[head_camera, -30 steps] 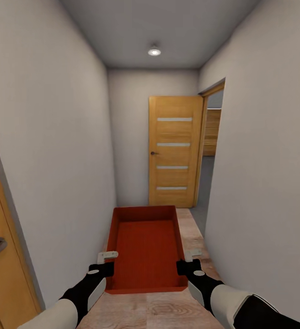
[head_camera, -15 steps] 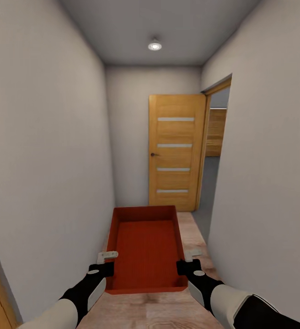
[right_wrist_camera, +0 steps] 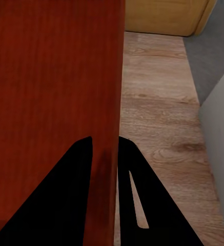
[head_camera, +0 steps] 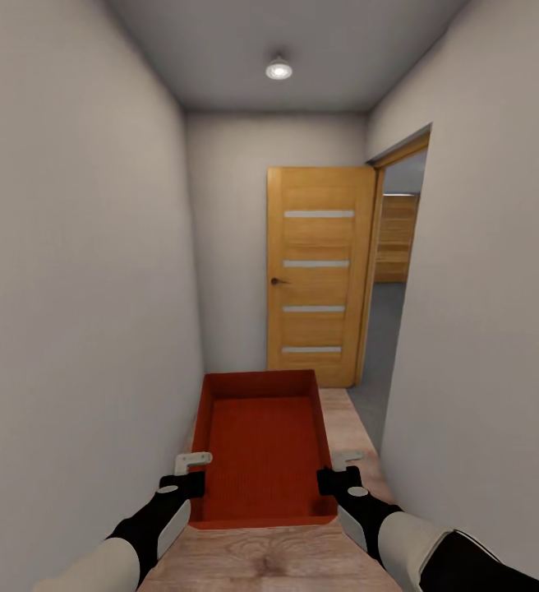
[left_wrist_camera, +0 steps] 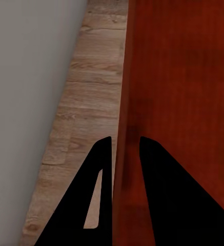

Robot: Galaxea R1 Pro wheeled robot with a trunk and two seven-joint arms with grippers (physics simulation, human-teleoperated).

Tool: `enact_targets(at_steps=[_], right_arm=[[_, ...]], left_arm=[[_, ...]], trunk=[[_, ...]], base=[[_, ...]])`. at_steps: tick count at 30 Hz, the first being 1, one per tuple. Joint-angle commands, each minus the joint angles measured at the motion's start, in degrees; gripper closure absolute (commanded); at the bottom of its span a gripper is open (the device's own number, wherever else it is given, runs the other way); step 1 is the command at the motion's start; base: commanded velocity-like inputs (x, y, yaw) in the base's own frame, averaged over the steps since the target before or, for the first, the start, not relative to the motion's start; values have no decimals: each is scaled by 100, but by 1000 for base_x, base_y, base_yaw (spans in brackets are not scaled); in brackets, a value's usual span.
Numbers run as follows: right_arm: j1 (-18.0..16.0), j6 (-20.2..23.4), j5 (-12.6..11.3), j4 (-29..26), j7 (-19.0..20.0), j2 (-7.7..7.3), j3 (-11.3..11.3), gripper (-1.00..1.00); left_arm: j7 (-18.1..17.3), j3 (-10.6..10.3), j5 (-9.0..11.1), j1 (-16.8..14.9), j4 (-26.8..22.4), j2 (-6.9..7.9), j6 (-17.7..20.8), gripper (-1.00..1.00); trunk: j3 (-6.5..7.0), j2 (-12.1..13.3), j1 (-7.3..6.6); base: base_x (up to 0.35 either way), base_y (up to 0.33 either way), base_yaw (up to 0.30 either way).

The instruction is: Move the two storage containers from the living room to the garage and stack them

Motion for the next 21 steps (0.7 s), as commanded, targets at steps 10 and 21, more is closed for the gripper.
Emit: enact_targets(at_steps=[10, 21], right_arm=[[0, -14, 6, 14, 291, 3, -192, 100], [0, -14, 6, 14, 292, 3, -192, 100]], left_arm=[[320, 260, -91, -5, -27, 10, -129, 100], [320, 260, -91, -5, -27, 10, -137, 100]], trunk=[[-2, -4, 5], [-2, -4, 5]], base=[[321, 0, 0], [321, 0, 0]])
